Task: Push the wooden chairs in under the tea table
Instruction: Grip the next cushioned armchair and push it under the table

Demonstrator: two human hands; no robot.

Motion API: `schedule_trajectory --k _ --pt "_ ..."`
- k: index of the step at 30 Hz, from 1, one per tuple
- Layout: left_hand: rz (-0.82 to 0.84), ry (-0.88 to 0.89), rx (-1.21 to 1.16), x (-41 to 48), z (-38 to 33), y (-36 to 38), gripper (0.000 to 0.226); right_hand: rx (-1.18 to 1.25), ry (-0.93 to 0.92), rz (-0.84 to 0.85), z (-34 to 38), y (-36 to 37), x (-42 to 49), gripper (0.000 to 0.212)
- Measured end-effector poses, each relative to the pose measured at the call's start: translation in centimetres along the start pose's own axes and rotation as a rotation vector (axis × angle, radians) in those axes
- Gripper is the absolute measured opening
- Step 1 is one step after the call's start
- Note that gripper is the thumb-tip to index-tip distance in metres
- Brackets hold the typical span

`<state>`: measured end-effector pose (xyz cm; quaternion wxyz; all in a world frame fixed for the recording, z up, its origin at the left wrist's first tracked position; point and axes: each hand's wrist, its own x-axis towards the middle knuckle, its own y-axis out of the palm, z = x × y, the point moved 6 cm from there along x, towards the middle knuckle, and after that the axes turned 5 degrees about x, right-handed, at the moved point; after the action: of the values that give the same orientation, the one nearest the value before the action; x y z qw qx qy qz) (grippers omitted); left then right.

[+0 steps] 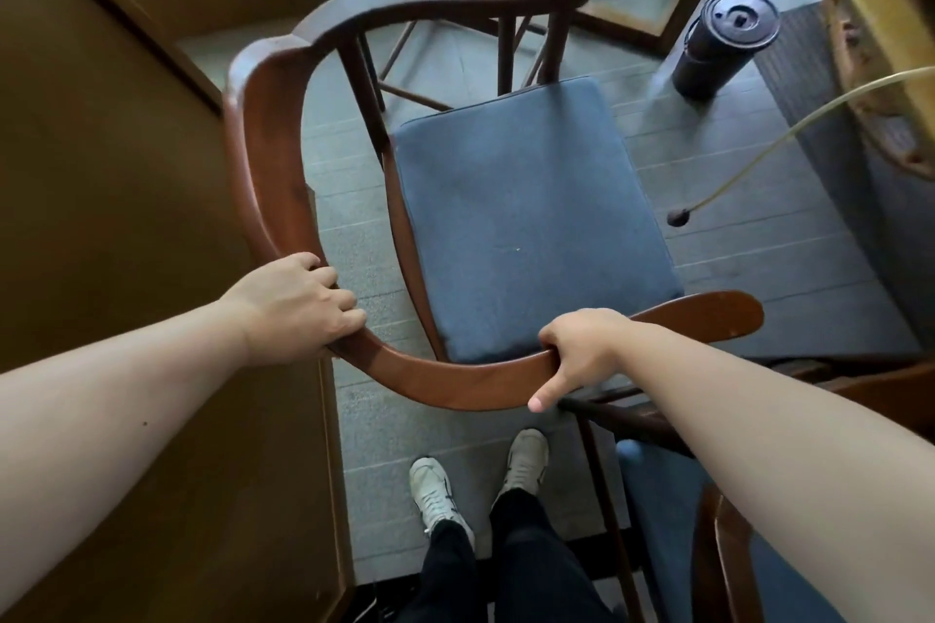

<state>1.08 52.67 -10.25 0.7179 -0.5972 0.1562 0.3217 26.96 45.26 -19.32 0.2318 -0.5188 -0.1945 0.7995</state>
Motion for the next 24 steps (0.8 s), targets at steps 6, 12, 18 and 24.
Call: schedule_trajectory --k 6,12,18,24 --pt "-0.026 0.038 0.015 3.0 0.0 -2.8 0.032 0.041 0.045 -0.006 -2.9 -0.1 -1.8 0.077" --pt "-0.082 0.000 0.036 5.6 -0.1 -5.8 0.032 0.067 0.086 -0.060 -5.8 -0.6 -3.4 0.075" --pt "-0.212 0.035 0.018 4.0 3.1 -6.5 0.036 0.222 0.107 -0.275 -4.2 -1.8 -4.1 0.091" --pt "-0.399 0.143 0.037 2.5 10.0 -6.9 0.049 0.404 0.100 -0.688 4.0 -6.4 -3.6 0.077"
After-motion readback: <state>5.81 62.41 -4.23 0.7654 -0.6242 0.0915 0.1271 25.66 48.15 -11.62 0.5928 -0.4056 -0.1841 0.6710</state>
